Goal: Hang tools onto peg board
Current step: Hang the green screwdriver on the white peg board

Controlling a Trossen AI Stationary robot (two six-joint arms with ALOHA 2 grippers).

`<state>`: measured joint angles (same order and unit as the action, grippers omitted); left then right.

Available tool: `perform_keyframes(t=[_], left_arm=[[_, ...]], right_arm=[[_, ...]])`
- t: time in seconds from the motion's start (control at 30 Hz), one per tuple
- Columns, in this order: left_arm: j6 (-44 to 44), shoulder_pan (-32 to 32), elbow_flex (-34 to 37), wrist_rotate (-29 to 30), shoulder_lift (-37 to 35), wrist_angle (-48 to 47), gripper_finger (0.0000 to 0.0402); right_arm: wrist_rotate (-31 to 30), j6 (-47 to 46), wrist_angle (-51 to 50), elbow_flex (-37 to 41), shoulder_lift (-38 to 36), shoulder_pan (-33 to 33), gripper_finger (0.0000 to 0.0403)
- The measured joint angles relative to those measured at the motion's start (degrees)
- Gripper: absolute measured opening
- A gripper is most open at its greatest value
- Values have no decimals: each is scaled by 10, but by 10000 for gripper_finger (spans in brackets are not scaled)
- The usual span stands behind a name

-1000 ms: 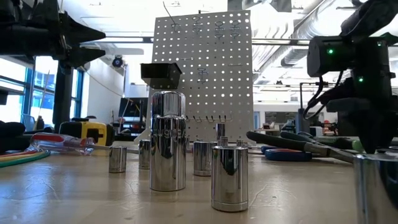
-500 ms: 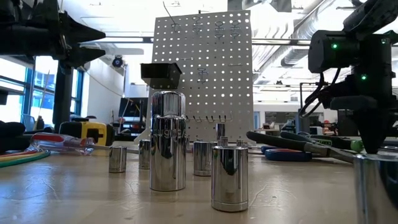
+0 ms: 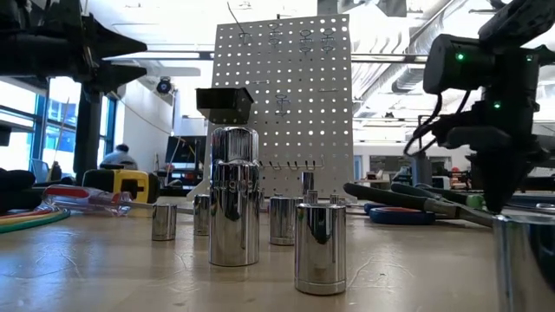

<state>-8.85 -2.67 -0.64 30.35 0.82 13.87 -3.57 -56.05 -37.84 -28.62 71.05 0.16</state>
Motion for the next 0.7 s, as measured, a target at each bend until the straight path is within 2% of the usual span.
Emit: perform_keyframes(t=[0.23, 0.4, 0.6, 0.7], left_arm=[[0, 1, 0, 0, 0, 4, 282], [0, 1, 0, 57, 0, 10, 282], [1, 1, 0, 70, 0, 10, 282], [1, 1, 0, 101, 0, 8, 282]], right_arm=[[0, 50, 73, 0, 0, -1, 7], [0, 65, 90, 0, 0, -1, 7], [-4, 91, 107, 0, 0, -1, 7], [-6, 103, 125, 0, 0, -1, 7]])
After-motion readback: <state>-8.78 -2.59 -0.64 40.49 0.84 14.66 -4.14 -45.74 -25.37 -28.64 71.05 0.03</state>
